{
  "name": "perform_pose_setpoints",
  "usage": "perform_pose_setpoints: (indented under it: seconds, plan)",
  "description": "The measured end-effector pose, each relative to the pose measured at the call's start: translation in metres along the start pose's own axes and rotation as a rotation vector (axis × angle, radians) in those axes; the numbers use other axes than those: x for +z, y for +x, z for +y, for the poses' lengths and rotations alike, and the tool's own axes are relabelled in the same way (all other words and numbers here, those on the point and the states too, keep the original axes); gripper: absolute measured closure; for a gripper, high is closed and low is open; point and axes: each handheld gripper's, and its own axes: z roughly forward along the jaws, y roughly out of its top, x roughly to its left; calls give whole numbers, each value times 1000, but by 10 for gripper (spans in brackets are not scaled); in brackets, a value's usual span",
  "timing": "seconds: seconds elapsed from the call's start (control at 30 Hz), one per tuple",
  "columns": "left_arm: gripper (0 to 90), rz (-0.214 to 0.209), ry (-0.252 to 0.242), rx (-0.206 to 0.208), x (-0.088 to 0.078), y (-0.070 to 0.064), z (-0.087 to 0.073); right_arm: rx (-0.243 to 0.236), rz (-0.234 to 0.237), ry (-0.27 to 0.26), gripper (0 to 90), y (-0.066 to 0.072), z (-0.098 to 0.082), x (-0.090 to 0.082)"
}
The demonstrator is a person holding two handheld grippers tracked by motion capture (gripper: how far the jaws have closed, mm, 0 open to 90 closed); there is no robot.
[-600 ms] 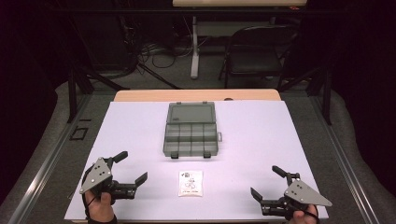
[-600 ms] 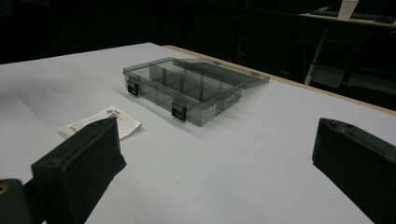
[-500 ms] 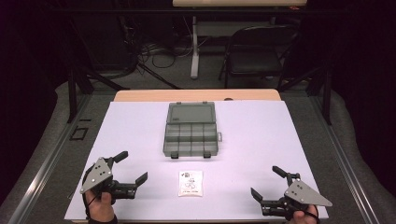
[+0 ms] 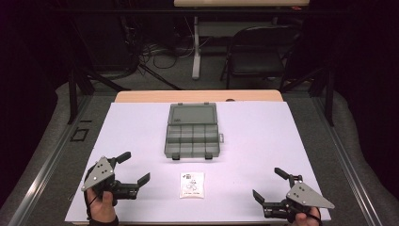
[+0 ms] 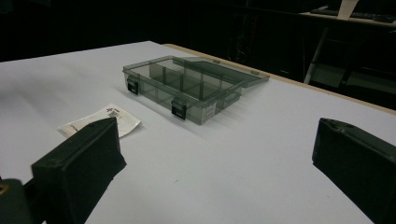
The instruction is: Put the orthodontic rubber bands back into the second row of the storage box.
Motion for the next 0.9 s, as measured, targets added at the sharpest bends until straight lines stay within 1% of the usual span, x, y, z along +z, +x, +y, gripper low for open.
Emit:
perform_pose_setpoints:
  seconds: [0.07, 0.23, 0.27, 0.43, 0.5, 0.53, 0.57, 0.63, 0.77, 0.9]
  plan:
    - [16, -7, 20, -2, 3, 2, 5, 2, 1, 5, 8, 0, 0, 0]
    - [15, 1, 66, -9, 11, 5, 13, 0, 5, 6, 8, 0, 0, 0]
    - [15, -1, 68, -12, 13, 6, 14, -2, 4, 5, 8, 0, 0, 0]
    - [15, -19, 85, -18, 25, 6, 21, 1, 11, 8, 8, 0, 0, 0]
    - [15, -20, 105, -10, 31, 7, 25, 2, 12, 9, 8, 0, 0, 0]
    - [15, -29, 123, -11, 36, 7, 27, 3, 12, 8, 8, 0, 0, 0]
    - [15, -29, 123, -11, 36, 7, 27, 3, 12, 8, 8, 0, 0, 0]
    - [15, -28, 136, -6, 41, 7, 29, 3, 12, 8, 8, 0, 0, 1]
    - [15, -37, 179, -1, 49, 7, 32, 4, 13, 4, 8, 0, -1, 1]
    - [16, -54, 215, -13, 58, 7, 33, 6, 14, 3, 8, 0, -1, 1]
